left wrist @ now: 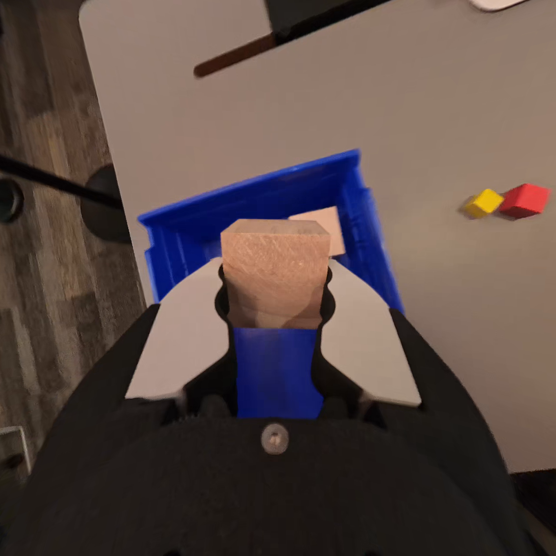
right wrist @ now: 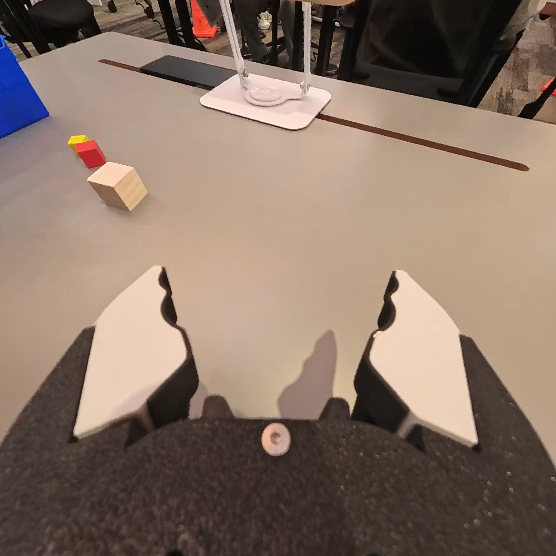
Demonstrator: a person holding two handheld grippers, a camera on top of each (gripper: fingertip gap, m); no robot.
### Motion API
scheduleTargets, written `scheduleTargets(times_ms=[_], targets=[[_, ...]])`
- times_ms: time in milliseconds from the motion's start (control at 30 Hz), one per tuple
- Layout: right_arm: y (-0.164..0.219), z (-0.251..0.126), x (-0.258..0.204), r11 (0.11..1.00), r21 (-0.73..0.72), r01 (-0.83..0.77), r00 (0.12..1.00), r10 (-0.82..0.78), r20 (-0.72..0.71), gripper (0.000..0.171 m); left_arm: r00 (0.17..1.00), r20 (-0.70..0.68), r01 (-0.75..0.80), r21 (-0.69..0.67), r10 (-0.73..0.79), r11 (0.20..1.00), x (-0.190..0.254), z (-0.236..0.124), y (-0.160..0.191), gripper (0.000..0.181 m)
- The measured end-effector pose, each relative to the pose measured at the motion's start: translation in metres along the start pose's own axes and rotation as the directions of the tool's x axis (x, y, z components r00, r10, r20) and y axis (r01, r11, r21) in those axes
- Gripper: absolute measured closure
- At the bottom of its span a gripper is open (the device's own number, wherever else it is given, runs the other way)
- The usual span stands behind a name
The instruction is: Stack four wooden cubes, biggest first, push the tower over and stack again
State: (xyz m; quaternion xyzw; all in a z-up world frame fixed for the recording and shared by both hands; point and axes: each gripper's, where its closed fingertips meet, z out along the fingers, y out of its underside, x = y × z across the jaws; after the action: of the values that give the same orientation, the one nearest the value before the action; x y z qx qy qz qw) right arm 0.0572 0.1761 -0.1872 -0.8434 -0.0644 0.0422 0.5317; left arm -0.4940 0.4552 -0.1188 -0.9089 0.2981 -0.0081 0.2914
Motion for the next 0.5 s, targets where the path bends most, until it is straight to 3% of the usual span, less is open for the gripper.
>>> scheduleTargets(times_ms=[233,500], targets=[[0.002,0.0,0.0,1.0,-0.013,0.008,1.0,-0.008,0.01,0.041,0.991,0.041,0.135,-0.153,-0.131,0.979,-0.039,0.046,0.049,0.122],[0.008,-0.006,0.008,1.0,-0.03,0.001,1.0,-0.001,-0.01,0.042,0.982,0.063,0.19,-0.257,-0.179,0.948,-0.05,0.083,0.066,0.122]])
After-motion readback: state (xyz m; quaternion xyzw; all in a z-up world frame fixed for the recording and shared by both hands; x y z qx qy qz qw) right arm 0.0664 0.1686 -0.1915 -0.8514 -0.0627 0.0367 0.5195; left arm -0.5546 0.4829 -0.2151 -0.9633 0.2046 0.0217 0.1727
